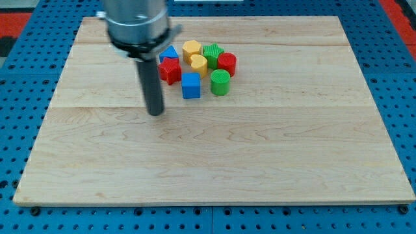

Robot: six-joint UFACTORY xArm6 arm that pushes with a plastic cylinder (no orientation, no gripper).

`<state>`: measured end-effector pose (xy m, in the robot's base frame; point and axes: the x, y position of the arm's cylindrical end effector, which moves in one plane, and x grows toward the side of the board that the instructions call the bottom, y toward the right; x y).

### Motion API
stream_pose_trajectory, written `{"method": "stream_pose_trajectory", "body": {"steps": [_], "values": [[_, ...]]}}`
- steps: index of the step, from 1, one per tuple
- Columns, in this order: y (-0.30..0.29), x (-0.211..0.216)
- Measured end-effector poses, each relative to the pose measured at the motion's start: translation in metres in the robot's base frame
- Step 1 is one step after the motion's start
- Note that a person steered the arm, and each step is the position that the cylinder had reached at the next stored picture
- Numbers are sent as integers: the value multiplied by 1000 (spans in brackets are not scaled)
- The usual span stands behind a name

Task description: Push the blue cube and green circle towards the center right side of the board

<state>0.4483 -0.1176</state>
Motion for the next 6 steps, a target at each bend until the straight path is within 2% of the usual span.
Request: {"method": "stream_pose_trajectory", "body": {"steps": [1, 2, 4, 6], "values": [[-23, -23], [-16, -40], [46, -46], [78, -53]]}}
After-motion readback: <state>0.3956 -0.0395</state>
